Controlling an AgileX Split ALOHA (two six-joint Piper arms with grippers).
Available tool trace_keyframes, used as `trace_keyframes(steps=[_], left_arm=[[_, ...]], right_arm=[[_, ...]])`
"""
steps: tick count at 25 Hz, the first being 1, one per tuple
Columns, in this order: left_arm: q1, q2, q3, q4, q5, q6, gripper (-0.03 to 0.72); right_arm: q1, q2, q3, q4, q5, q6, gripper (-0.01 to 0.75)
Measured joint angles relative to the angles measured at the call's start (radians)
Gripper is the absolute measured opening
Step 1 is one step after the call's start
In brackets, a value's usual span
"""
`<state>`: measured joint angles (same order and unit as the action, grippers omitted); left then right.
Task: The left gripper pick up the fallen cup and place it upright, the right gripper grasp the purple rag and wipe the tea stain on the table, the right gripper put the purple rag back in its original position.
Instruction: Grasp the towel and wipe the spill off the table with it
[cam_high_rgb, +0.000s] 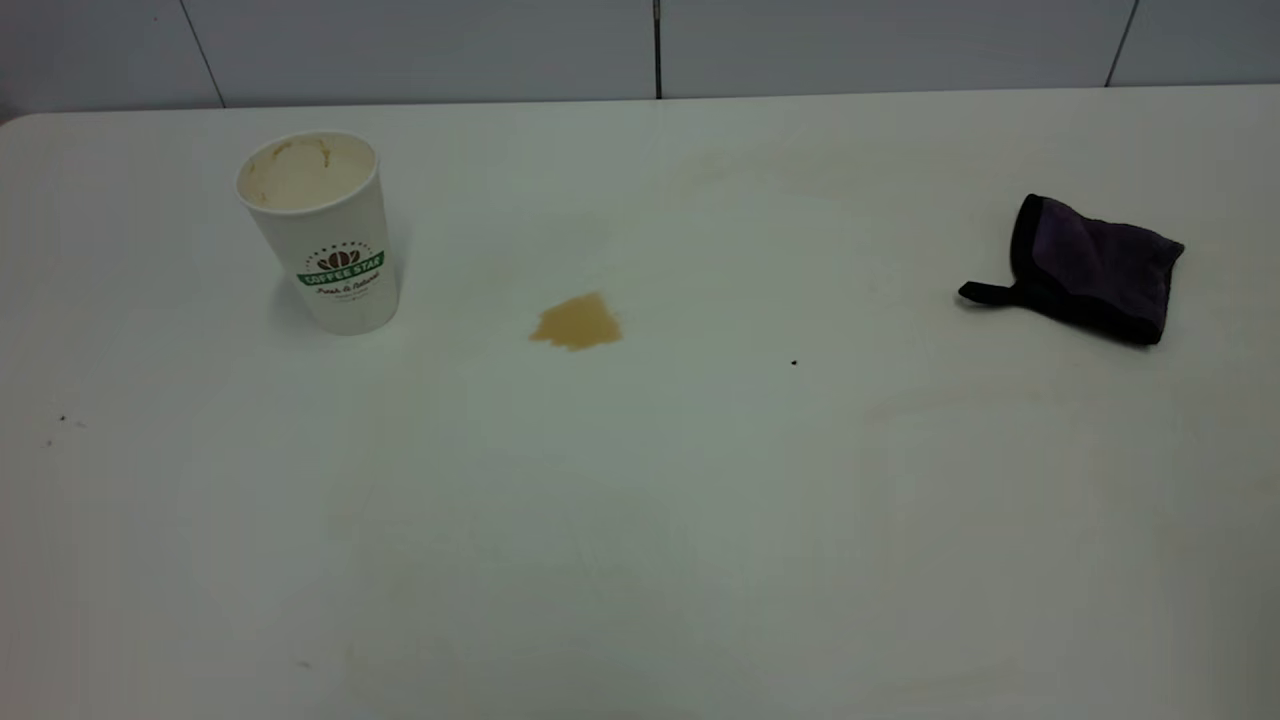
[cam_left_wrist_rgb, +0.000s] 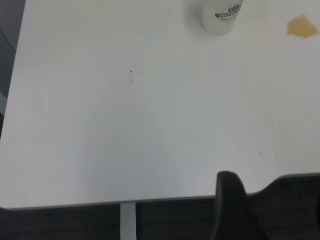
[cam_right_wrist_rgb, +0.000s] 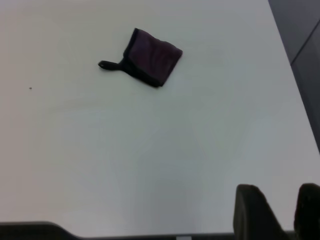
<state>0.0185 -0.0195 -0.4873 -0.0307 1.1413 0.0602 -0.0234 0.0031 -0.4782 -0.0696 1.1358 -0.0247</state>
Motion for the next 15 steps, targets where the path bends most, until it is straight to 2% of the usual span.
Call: trace_keyframes(steps=[3, 6, 12, 15], left_arm=[[0.000, 0.000, 0.000, 0.000, -0.001, 0.001, 0.435], [0.000, 0.000, 0.000, 0.000, -0.001, 0.001, 0.435], [0.000, 0.000, 0.000, 0.000, -0.001, 0.001, 0.435], [0.000, 0.000, 0.000, 0.000, -0.001, 0.001, 0.434]], right_arm=[[0.000, 0.102, -0.029, -0.051, 0.011, 0.013, 0.282], [0.000, 0.271, -0.075, -0.078, -0.026, 0.025, 0.378], [0.000, 0.725, -0.180, -0.101, -0.254, 0.025, 0.631], [0.000, 0.954, -0.234, -0.109, -0.359, 0.025, 0.696]])
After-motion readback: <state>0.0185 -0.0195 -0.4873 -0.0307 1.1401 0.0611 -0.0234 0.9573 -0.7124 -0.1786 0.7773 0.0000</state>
